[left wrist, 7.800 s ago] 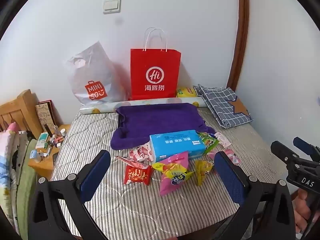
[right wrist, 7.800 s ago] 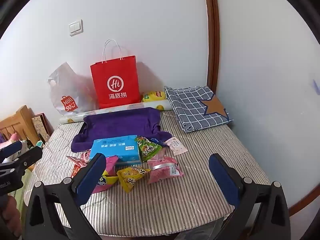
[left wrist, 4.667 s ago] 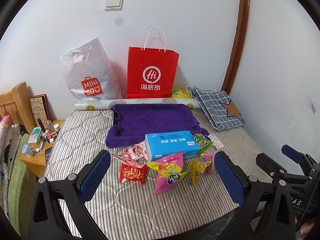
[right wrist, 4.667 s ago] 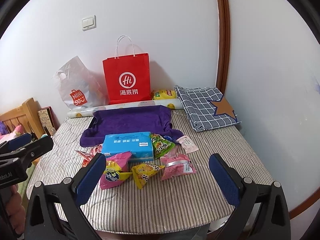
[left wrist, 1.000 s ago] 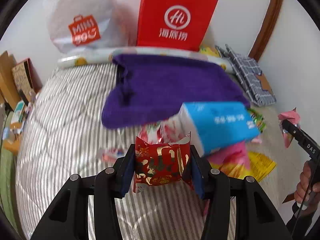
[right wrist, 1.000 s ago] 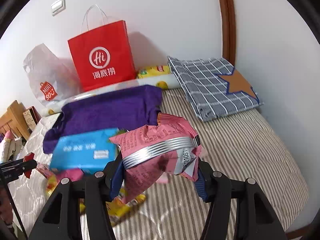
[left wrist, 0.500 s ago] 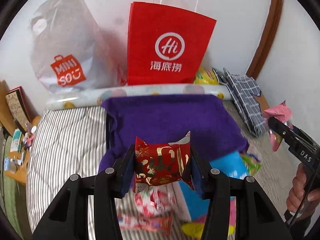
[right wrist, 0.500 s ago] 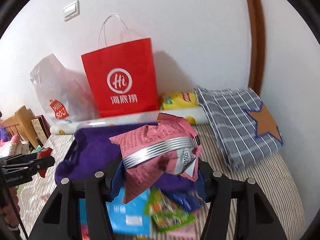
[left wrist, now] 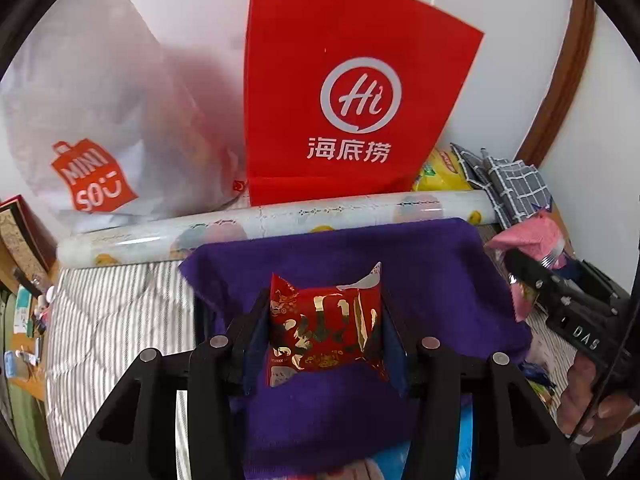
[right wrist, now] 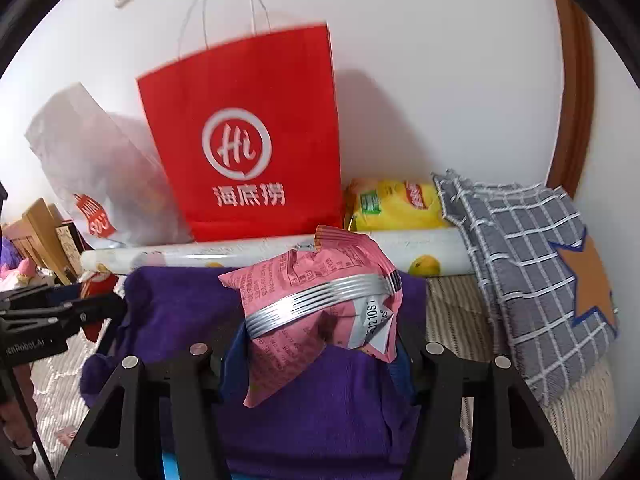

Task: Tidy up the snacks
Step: 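Carry the red candy with the left tool while the right tool carries the pink pack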

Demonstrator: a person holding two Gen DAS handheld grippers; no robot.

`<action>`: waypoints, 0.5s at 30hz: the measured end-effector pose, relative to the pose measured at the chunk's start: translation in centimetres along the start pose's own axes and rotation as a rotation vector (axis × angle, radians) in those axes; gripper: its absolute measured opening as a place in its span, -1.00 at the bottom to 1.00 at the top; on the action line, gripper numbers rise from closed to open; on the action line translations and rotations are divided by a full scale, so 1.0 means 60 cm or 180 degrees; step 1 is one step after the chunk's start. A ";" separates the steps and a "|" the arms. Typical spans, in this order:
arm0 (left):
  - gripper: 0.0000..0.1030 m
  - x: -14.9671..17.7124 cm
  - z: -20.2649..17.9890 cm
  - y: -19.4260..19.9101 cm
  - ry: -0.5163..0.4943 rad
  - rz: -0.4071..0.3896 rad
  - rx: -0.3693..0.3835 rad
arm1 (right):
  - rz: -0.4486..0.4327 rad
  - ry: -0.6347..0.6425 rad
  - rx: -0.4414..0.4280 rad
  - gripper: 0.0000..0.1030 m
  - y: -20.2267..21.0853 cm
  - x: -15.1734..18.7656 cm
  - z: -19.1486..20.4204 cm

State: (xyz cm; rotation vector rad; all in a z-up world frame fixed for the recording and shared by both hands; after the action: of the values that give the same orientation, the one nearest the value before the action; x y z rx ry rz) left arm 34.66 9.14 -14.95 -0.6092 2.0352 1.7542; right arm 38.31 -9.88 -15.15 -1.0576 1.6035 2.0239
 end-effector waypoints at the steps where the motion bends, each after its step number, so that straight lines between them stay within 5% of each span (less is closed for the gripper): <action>1: -0.03 -0.003 0.001 -0.012 -0.0007 0.0021 0.0000 | 0.0051 0.0002 0.0001 0.10 -0.013 0.002 -0.003; 15: -0.03 0.023 0.019 -0.111 -0.0019 0.0364 -0.0003 | 0.0458 -0.0036 -0.0032 0.11 -0.069 0.023 -0.019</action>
State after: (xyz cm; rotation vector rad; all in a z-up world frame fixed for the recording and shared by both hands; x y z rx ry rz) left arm 37.24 9.36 -21.34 -0.4960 2.1029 1.8182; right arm 40.54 -9.98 -19.06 -0.9573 1.7098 2.1275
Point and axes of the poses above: each gripper's, at about its wrist camera, not at the fingertips, and y roughly against the way its jaws point, z to its left, x to its underside, the point moved 5 cm from there along -y, roughly the way its jaws point, and after that the axes turned 7 degrees about z, right-handed, at the moved point
